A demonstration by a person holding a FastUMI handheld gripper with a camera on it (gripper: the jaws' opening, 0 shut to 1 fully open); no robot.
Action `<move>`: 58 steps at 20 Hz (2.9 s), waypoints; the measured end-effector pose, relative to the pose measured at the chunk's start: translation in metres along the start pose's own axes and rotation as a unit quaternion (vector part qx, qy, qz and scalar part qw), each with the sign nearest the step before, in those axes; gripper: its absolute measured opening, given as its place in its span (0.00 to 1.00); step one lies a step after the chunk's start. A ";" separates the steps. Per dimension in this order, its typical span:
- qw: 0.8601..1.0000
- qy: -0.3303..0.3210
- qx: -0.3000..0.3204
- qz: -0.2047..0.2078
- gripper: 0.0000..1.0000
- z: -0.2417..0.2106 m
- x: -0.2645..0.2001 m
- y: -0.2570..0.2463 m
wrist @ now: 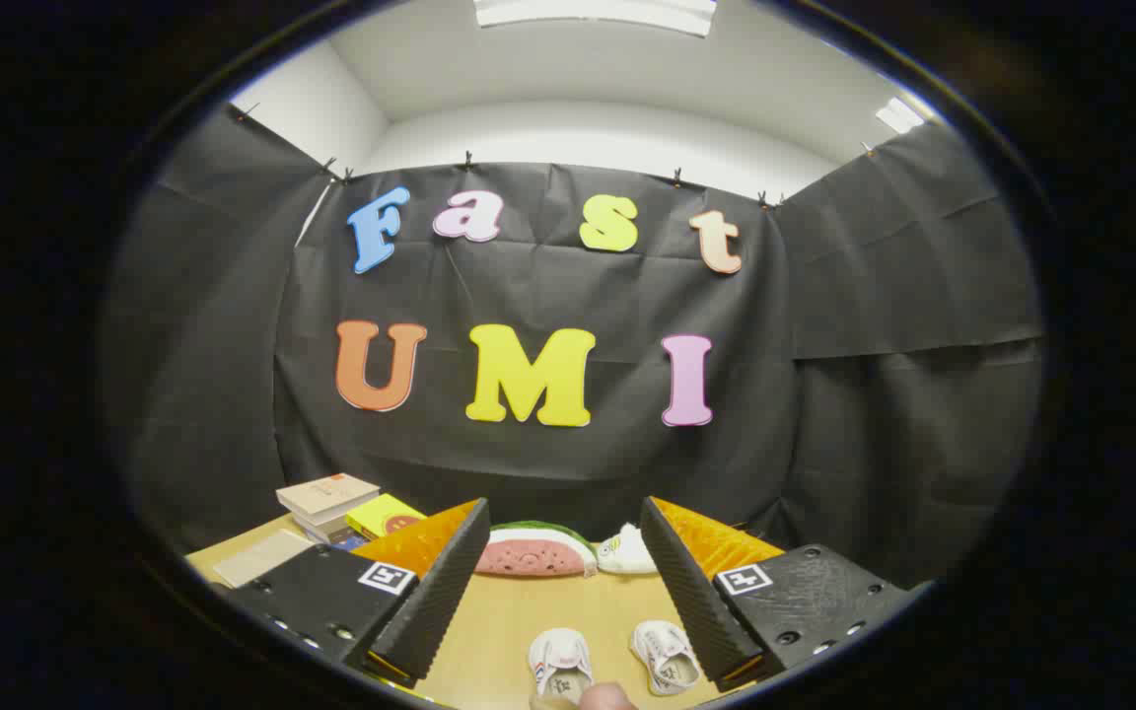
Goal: Open the storage box then place both shoes into the box .Put the left shoe in first, then the right shoe, with the right side of both shoes facing outward in a uniform manner.
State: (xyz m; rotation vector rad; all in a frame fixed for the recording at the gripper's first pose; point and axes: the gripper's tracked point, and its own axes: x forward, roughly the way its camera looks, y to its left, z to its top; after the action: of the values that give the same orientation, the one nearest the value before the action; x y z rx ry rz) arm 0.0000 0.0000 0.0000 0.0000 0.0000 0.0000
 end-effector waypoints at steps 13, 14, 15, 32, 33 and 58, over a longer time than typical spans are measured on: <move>1.000 0.001 0.005 0.003 0.95 0.004 0.012 0.000; 1.000 0.005 0.006 0.005 0.95 0.003 0.011 0.002; 1.000 0.009 0.007 0.009 0.95 0.001 0.012 0.004; 0.982 0.096 0.046 0.159 0.95 -0.068 -0.003 0.126; 0.977 0.112 0.051 0.174 0.95 -0.080 -0.006 0.138; 0.726 0.472 0.425 0.262 0.96 -0.277 0.007 0.286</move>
State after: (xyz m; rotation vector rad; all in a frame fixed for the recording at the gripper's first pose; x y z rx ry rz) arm 0.0068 0.2857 -0.2774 0.9378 1.0418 0.5767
